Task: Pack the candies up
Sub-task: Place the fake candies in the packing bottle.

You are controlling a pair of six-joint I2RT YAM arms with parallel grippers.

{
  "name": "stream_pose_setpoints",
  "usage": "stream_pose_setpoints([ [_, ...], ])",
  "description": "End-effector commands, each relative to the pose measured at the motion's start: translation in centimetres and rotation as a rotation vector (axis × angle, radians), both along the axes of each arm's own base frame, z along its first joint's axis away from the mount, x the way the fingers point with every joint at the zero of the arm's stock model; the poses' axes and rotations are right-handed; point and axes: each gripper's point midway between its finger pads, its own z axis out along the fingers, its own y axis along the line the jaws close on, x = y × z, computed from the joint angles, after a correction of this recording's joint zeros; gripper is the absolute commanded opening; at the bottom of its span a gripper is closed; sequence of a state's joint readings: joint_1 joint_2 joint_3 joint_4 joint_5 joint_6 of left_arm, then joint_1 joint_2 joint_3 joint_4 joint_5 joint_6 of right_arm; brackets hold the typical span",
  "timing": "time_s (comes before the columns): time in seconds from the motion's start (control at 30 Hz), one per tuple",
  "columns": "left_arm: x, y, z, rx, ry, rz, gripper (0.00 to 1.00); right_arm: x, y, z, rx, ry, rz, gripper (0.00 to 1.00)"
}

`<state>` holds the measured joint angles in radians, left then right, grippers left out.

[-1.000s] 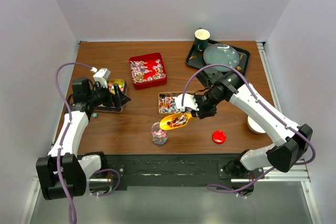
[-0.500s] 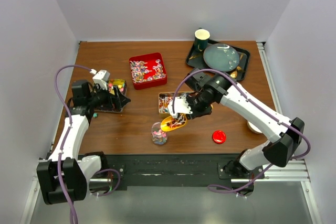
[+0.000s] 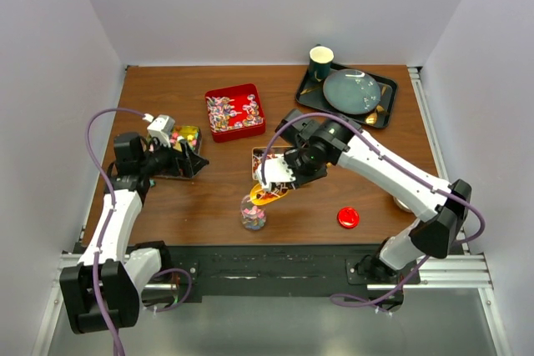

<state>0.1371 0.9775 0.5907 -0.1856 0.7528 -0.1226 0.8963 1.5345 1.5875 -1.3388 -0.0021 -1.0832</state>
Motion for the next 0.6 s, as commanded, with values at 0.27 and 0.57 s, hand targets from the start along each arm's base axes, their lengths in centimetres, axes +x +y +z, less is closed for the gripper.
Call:
stream_pose_setpoints([
  [0.27, 0.44, -0.14, 1.93, -0.030, -0.087, -0.008, 1.00, -0.55, -1.43, 1.37, -0.108, -0.075, 0.064, 0.00],
  [0.57, 0.49, -0.01, 2.29, -0.037, -0.096, -0.001, 1.00, -0.62, -1.55, 1.84, -0.142, -0.107, 0.083, 0.00],
])
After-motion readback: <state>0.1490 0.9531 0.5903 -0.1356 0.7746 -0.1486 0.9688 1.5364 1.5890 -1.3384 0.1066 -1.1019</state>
